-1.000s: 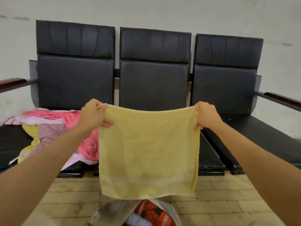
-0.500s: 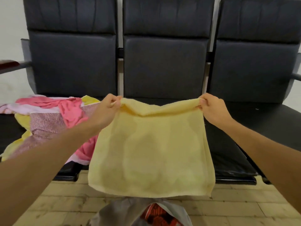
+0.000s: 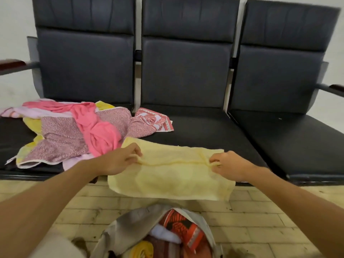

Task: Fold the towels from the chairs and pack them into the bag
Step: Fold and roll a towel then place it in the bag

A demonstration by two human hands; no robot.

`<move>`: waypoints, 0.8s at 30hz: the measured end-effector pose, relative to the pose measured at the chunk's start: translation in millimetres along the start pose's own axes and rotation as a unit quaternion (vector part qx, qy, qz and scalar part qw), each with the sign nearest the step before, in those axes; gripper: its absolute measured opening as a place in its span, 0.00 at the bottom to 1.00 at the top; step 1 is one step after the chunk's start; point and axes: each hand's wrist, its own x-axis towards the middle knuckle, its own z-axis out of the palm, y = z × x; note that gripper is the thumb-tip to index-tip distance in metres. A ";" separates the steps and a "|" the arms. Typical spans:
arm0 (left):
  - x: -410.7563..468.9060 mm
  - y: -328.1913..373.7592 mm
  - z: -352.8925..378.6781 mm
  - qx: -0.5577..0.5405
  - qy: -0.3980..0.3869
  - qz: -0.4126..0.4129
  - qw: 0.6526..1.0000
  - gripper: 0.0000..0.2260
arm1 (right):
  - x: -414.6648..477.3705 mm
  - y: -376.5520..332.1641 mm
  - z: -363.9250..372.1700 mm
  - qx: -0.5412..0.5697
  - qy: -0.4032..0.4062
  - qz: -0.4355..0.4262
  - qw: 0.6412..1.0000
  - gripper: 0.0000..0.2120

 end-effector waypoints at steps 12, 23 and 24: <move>34.8 -12.1 22.3 0.061 0.029 0.054 0.996 0.18 | 43.4 9.7 21.8 0.011 0.023 0.082 0.996 0.16; 38.7 0.2 13.2 -0.063 0.178 0.019 0.982 0.14 | 49.7 32.5 7.3 0.075 0.233 0.098 0.965 0.16; 32.5 4.1 8.7 -0.075 0.193 0.016 0.978 0.13 | 44.6 34.6 3.7 0.087 0.255 0.089 0.959 0.16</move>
